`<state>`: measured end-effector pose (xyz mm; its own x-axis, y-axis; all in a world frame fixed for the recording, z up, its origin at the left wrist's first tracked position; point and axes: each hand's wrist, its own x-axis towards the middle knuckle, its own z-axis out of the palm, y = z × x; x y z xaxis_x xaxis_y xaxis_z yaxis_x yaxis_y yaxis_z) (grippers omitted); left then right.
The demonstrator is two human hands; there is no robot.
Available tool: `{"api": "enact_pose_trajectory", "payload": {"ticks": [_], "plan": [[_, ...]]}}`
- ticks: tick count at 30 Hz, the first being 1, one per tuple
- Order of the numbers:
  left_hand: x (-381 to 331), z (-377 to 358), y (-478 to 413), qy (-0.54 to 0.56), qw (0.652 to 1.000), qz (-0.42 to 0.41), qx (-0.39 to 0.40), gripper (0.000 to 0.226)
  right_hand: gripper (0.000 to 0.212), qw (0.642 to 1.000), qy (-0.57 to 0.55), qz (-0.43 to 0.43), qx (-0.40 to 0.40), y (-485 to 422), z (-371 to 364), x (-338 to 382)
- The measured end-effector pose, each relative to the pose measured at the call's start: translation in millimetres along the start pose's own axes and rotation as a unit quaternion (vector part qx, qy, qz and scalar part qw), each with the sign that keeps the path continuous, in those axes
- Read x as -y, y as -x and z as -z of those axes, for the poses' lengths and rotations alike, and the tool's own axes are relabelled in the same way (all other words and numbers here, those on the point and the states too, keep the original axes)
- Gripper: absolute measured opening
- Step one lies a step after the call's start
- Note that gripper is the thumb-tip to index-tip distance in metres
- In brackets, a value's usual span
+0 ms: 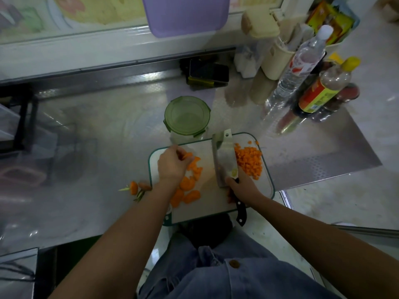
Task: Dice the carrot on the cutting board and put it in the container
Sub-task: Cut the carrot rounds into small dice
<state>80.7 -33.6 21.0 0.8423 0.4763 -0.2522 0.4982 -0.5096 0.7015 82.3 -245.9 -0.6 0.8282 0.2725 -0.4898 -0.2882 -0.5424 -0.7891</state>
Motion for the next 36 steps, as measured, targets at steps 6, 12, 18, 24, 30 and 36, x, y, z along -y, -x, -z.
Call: {"api": "enact_pose_trajectory", "payload": {"ticks": [6, 12, 18, 24, 30, 36], "plan": [[-9, -40, 24, 0.025, 0.997, 0.028, 0.073, 0.028, 0.022, 0.999, 0.04, 0.01, 0.002, 9, 11, -3], [-9, -59, 43, -0.064, 0.992, 0.028, 0.109, 0.03, 0.031, 0.995, 0.088, 0.033, -0.025, 15, 25, -15], [-3, -48, 50, -0.133, 0.986, -0.032, 0.091, 0.029, 0.024, 0.99, 0.129, 0.052, -0.01, 18, 31, -21], [-2, -51, 53, -0.114, 0.989, -0.049, 0.079, 0.021, 0.037, 0.98, 0.182, 0.082, 0.017, 26, 31, -21], [-5, -60, 58, -0.164, 0.983, -0.063, 0.06, 0.023, 0.037, 0.979, 0.183, 0.084, 0.009, 31, 35, -23], [-7, -60, 57, -0.217, 0.968, -0.104, 0.066, 0.025, 0.036, 0.98, 0.18, 0.079, 0.016, 31, 35, -27]]}}
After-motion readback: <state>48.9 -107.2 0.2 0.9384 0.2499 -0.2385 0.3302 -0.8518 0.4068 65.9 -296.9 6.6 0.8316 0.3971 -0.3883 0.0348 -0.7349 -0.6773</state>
